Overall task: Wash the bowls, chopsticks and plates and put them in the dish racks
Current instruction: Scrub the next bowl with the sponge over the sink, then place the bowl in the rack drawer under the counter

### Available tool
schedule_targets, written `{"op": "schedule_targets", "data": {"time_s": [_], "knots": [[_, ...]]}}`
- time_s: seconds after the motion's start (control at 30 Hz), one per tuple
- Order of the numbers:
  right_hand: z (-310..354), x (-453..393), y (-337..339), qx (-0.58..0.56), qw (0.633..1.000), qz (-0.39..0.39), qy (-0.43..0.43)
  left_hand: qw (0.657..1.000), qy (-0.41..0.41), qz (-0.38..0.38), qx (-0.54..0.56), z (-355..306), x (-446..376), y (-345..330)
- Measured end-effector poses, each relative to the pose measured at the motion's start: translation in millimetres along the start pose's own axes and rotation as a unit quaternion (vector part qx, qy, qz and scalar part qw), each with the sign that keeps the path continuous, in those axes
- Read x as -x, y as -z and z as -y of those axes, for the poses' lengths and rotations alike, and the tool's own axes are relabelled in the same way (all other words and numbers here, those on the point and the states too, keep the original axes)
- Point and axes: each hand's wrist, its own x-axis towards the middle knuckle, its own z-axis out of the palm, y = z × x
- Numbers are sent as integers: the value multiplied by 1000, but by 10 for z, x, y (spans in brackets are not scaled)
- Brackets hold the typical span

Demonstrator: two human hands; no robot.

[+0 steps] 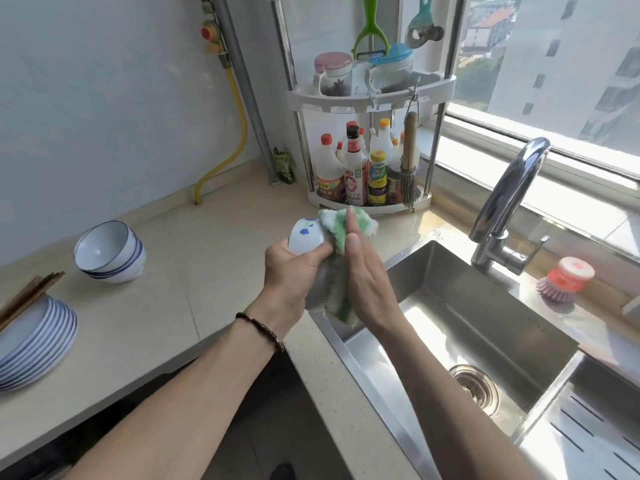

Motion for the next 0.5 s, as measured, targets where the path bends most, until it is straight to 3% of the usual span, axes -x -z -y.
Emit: {"op": "schedule_targets", "data": {"time_s": [0.07, 0.2, 0.27, 0.37, 0.43, 0.5], "knots": [[23, -157, 12, -45, 998, 6, -46, 994, -27, 45, -95, 2, 72, 176], [53, -58, -295, 100, 992, 78, 18, 977, -44, 95, -188, -1, 137, 564], [52, -38, -435, 44, 994, 98, 1, 972, -45, 120, -196, -38, 155, 806], [90, -151, -677, -108, 976, 131, -139, 982, -21, 124, -138, -8, 199, 1228], [212, -86, -983, -7, 984, 173, -43, 994, -8, 82, -70, 74, 221, 1512], [288, 77, -1396, 143, 962, 217, 83, 996, -20, 40, -83, 170, 240, 1799]]}}
